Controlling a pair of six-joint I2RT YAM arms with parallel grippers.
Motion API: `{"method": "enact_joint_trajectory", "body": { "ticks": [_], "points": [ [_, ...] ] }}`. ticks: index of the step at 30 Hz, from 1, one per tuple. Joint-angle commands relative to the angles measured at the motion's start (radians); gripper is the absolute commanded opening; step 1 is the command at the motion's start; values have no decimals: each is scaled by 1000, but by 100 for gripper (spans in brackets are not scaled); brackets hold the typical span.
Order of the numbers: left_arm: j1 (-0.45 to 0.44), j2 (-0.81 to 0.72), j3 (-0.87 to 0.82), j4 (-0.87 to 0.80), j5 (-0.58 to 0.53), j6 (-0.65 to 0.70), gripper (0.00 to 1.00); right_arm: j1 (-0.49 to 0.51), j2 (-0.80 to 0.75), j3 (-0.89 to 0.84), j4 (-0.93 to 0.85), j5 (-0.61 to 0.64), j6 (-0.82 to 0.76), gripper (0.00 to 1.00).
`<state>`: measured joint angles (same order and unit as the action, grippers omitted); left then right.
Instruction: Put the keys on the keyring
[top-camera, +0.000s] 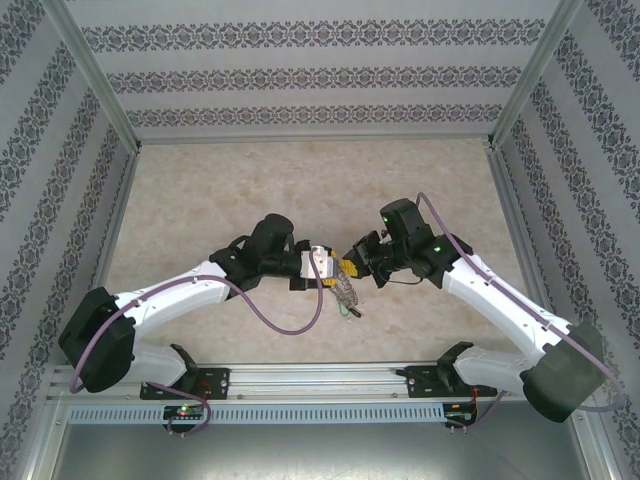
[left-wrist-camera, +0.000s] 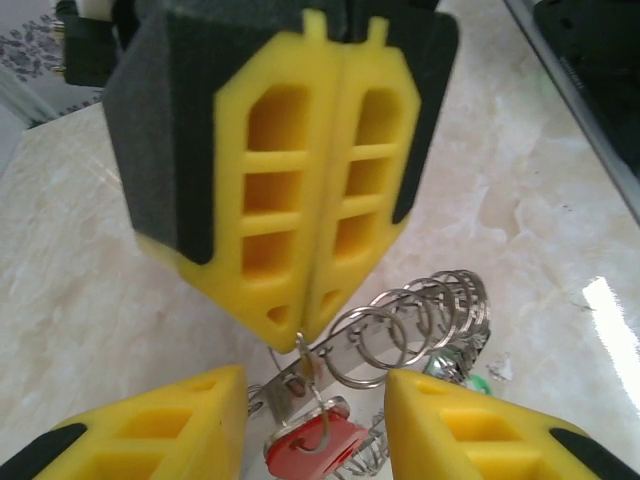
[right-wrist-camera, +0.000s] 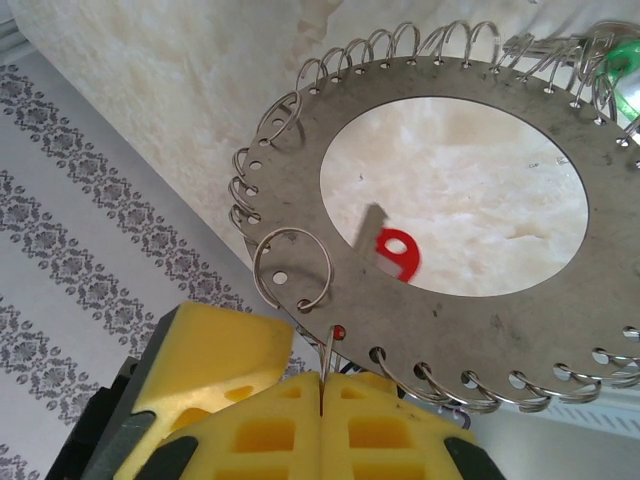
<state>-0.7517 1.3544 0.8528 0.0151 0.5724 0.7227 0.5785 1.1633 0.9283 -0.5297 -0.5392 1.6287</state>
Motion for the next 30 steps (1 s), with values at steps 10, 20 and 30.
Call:
{"method": "enact_joint_trajectory", "body": {
  "ticks": [10,20,30],
  "points": [
    [-13,14,-70,206,-13,-133,29,35,-28,-29,67,66,91,0],
    [-14,16,-88,221,-22,-142,8,68,-34,-56,113,130,179,0],
    [-13,2,-92,205,-46,-115,0,71,-39,-55,90,135,156,3]
  ]
}}
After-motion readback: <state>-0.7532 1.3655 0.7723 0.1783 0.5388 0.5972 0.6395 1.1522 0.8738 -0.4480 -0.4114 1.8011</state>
